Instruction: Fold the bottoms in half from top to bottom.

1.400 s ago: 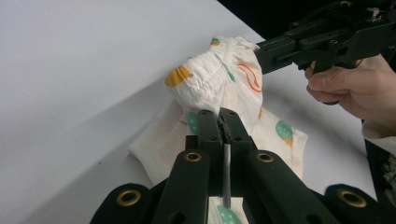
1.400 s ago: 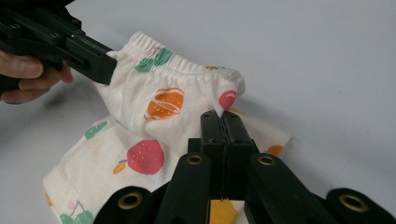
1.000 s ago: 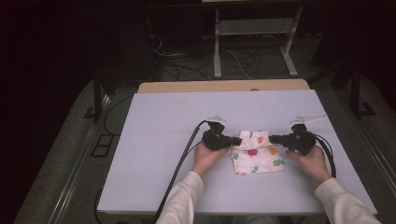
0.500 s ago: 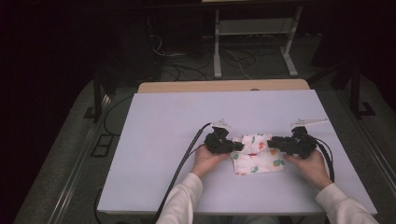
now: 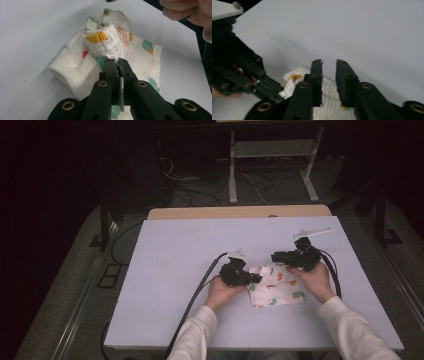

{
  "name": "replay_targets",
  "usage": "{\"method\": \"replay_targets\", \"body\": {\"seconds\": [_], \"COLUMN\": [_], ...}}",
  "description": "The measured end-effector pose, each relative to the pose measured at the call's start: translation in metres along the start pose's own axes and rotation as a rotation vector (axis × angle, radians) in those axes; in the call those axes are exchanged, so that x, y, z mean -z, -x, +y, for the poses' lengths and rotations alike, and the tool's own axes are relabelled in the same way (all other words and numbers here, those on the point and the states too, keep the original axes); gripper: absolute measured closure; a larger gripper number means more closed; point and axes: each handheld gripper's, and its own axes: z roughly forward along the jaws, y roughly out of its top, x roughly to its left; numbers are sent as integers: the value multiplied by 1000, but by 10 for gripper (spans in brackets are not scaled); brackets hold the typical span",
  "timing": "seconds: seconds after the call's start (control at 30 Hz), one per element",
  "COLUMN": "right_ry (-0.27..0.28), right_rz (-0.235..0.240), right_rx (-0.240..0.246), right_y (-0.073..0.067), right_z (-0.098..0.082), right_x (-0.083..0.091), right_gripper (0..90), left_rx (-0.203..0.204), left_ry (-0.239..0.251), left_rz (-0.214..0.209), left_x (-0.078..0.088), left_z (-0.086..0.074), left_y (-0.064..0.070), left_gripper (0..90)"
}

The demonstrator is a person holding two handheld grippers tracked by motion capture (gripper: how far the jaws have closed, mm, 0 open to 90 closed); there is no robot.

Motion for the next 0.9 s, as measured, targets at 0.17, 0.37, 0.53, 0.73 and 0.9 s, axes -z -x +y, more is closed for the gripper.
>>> {"method": "replay_targets", "body": {"seconds": [0.17,0.37,0.53,0.73,0.9], "right_ry": [-77,-155,-209,-237,-259], "right_rz": [-14,-16,-10,19,36], "right_rx": [9,-23,-44,-54,-48], "right_y": [3,11,15,15,9], "right_z": [13,14,9,7,6], "right_x": [-19,-39,-49,-51,-46], "right_gripper": [881,885,884,885,885], "left_rx": [-6,-15,-19,-23,-37], "left_ry": [-8,-13,-20,-53,-52], "left_rz": [-4,-4,0,0,17], "left_x": [0,-1,-1,-4,-2], "left_z": [0,-1,-1,-3,-6], "left_y": [1,1,2,3,8], "left_gripper": [881,881,876,830,719]}}
